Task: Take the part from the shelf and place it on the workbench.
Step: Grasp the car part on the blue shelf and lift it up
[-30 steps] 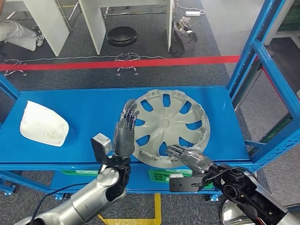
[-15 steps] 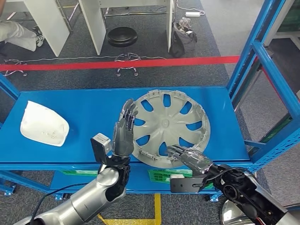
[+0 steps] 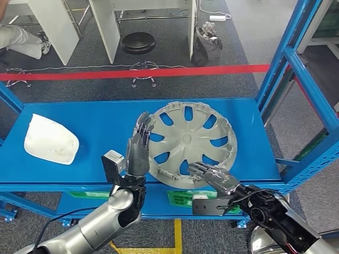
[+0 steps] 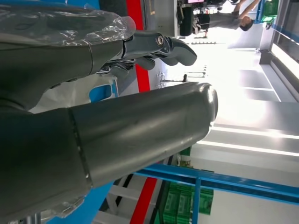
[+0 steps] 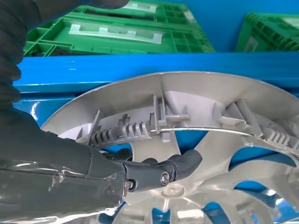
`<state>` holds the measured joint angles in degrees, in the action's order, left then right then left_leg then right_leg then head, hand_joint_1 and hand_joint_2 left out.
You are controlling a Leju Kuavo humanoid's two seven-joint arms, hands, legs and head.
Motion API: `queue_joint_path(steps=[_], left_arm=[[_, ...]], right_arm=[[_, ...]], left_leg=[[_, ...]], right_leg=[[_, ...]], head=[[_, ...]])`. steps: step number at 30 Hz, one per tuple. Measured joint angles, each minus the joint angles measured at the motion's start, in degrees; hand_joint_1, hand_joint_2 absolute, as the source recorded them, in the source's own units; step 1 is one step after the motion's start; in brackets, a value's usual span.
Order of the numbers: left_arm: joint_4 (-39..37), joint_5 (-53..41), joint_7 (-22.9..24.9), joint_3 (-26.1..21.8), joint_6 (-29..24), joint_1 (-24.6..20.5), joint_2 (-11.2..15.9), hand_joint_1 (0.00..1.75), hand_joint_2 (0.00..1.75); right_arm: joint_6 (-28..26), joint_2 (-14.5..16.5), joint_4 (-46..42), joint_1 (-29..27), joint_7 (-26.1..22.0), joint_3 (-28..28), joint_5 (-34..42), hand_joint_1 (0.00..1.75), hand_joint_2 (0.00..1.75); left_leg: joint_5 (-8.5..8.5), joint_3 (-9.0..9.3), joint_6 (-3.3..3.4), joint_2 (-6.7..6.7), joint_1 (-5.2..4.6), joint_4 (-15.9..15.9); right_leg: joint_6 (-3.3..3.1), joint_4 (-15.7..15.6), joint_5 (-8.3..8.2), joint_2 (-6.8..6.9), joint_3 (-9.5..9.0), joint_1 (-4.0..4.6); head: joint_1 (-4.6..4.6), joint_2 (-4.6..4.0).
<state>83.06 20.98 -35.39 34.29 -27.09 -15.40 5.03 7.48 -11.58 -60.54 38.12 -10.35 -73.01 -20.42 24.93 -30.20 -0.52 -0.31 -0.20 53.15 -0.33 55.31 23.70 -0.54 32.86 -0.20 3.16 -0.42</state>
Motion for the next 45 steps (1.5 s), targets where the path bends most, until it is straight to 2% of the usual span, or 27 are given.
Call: queue_joint_path(steps=[10, 23, 27, 45], left_arm=[[0.0, 0.2, -0.02, 0.0, 0.74, 0.08, 0.0, 0.0, 0.0], [0.0, 0.2, -0.02, 0.0, 0.84, 0.08, 0.0, 0.0, 0.0], [0.0, 0.11, -0.02, 0.0, 0.85, 0.1, 0.0, 0.0, 0.0], [0.0, 0.01, -0.02, 0.0, 1.53, 0.19, -0.02, 0.0, 0.0]], right_arm=[[-2.53, 0.02, 6.2, 1.34, 0.76, 0.93, -1.25, 0.0, 1.75], [-2.75, 0.02, 7.82, 1.85, 0.91, 1.5, -1.6, 0.0, 1.75], [-3.36, 0.21, 10.48, 2.37, 1.03, 2.34, -3.15, 1.75, 1.75], [-4.33, 0.89, 12.15, 2.39, 1.03, 4.08, -4.57, 1.75, 1.75]], left_leg=[[0.01, 0.47, 0.08, -0.03, 0.01, 0.0], [-0.03, 0.53, 0.14, -0.04, 0.02, -0.01], [0.1, 1.01, 0.41, -0.04, 0.03, -0.04], [0.37, 1.86, 0.77, 0.12, 0.01, -0.09]], right_leg=[[0.12, -0.27, 0.0, 0.06, -0.64, -0.01], [0.22, -0.43, -0.05, 0.07, -0.8, 0.0], [0.47, -0.82, -0.07, 0.06, -1.46, 0.01], [0.78, -1.13, -0.01, 0.0, -2.41, 0.02]], head=[[-0.01, 0.0], [-0.01, 0.0], [-0.01, 0.0], [-0.02, 0.0]])
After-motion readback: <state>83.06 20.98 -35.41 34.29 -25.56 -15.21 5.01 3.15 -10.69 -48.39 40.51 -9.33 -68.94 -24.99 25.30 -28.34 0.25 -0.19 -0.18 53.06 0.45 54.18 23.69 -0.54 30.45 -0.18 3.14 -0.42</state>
